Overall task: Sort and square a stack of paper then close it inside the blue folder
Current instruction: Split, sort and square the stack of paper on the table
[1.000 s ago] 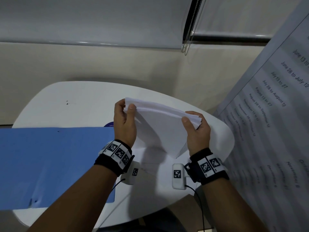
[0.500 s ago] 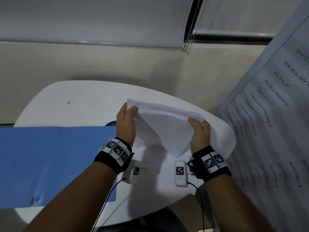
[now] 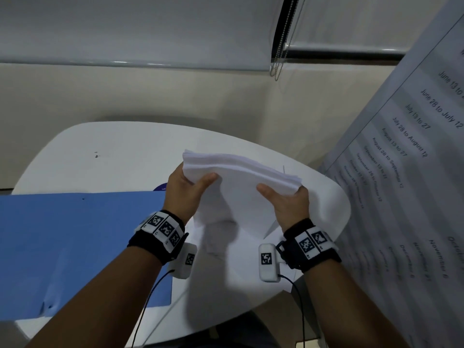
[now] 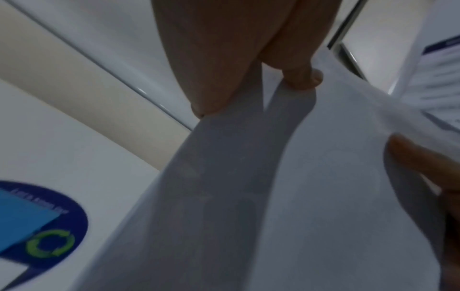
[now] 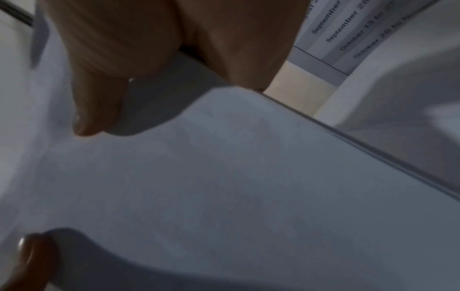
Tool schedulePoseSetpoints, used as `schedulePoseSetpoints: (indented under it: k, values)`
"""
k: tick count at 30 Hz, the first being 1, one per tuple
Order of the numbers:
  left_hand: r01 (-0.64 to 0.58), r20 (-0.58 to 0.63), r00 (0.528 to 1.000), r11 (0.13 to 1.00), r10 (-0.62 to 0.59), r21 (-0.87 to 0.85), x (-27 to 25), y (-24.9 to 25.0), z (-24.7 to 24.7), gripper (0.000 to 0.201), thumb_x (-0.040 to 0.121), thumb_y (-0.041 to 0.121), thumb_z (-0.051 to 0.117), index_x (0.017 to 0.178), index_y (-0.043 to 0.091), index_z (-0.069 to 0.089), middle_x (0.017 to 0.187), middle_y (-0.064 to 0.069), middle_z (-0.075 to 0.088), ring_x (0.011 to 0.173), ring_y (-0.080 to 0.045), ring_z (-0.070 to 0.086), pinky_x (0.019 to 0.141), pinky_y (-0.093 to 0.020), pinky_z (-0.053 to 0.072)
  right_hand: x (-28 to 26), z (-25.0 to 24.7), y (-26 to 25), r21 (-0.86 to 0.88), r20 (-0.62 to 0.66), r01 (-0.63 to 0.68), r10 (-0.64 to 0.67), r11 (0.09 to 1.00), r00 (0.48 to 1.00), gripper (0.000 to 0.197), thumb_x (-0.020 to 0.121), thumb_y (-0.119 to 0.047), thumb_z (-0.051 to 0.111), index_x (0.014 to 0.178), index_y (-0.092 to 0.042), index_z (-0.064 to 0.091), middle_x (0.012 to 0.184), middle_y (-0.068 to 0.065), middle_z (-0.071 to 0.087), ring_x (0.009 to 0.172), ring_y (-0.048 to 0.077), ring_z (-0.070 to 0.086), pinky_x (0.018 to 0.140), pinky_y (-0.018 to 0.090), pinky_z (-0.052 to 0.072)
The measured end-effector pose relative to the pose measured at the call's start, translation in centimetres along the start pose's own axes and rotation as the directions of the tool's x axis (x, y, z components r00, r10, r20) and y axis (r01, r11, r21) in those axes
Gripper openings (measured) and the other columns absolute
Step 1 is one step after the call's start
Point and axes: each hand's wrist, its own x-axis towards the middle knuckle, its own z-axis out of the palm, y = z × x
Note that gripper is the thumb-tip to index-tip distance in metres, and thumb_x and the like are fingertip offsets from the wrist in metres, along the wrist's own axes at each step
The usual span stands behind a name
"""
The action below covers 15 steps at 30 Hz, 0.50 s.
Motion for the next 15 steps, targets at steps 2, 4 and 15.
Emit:
schedulePoseSetpoints:
  k: [2,4,15]
  values:
    - [0.017,0.031,0.999,1.000,-0.017,-0.008,0.2,-0.5,-0.3,0.049,0.074,0.031,0.086,0.117,0.014,0.068,0.104,0.003,0.076,0.093,-0.009,0.072,0.071,-0.025,0.056,0.1,-0.2,0.4,0.003,-0.005,-0.002,0.002,1.000,1.000,0.025,0.068,-0.003,0.085,0.083,-0.018,0.072,0.080,-0.007,0.076,0.080,0.012,0.073,0.073,0.026,0.059]
    - [0.044,0.100,0.994,0.999,-0.043,-0.008,0.3,-1.2,-0.7,0.062,0.067,0.034,0.090,0.120,0.014,0.066,0.109,0.001,0.075,0.101,-0.014,0.072,0.079,-0.029,0.059,0.0,-0.4,0.8,-0.037,0.015,-0.022,0.023,0.999,1.000,0.024,0.066,-0.006,0.087,0.080,-0.017,0.072,0.078,-0.006,0.076,0.077,0.011,0.073,0.070,0.026,0.058]
    - [0.065,0.144,0.986,0.987,-0.086,0.145,-0.1,-3.4,-0.6,0.048,0.079,0.056,0.075,0.114,0.023,0.070,0.102,0.011,0.076,0.096,-0.009,0.071,0.079,-0.028,0.057,0.3,-0.3,3.0,-0.106,-0.012,-0.134,0.134,0.985,0.991,0.020,0.076,-0.009,0.081,0.082,-0.022,0.068,0.079,-0.012,0.071,0.065,-0.005,0.068,0.059,0.012,0.052]
